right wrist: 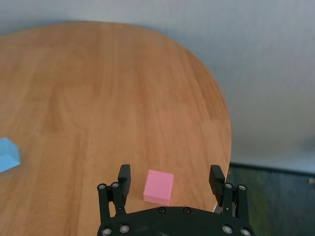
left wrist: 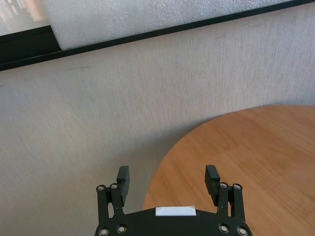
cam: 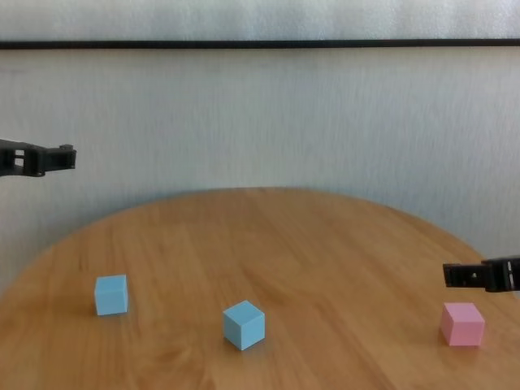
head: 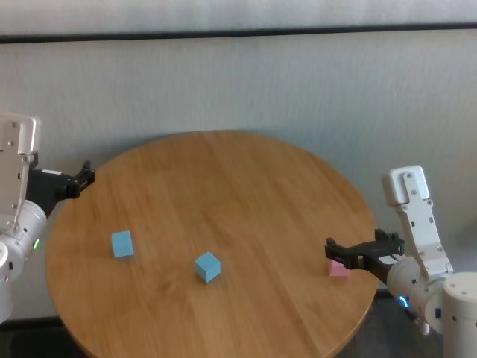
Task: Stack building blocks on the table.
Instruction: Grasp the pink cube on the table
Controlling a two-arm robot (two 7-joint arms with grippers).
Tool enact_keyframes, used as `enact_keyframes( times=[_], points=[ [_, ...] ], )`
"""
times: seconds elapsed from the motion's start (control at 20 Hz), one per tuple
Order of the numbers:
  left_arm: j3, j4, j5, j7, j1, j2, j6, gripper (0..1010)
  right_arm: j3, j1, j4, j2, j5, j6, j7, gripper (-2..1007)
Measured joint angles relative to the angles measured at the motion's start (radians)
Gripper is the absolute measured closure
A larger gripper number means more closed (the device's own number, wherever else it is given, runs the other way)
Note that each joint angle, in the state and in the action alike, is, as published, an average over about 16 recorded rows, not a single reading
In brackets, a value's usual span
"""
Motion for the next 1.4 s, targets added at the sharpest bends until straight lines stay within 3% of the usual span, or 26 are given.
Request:
enact_keyframes(
  times=[0.3, 0.65, 1.05, 1.4],
  points=[
    [0.001, 0.0, -0.001, -0.001, -0.001, 0.0, 0.001, 8, 0.024, -0.004, 0.011, -0.047, 0.013, 0.057, -0.029, 1],
    [0.001, 0.0, -0.002, -0.002, -0.001, 0.001, 0.002, 8, 0.036, 0.011, 0.054, -0.098, 0.012, 0.099, -0.05, 1],
    [0.002, 0.0, -0.002, -0.002, -0.002, 0.001, 0.002, 8, 0.049, 0.023, 0.087, -0.137, 0.0, 0.133, -0.073, 0],
    [0.002, 0.0, -0.002, -0.002, -0.002, 0.001, 0.002, 8, 0.06, 0.028, 0.097, -0.157, -0.012, 0.156, -0.081, 0]
  ],
)
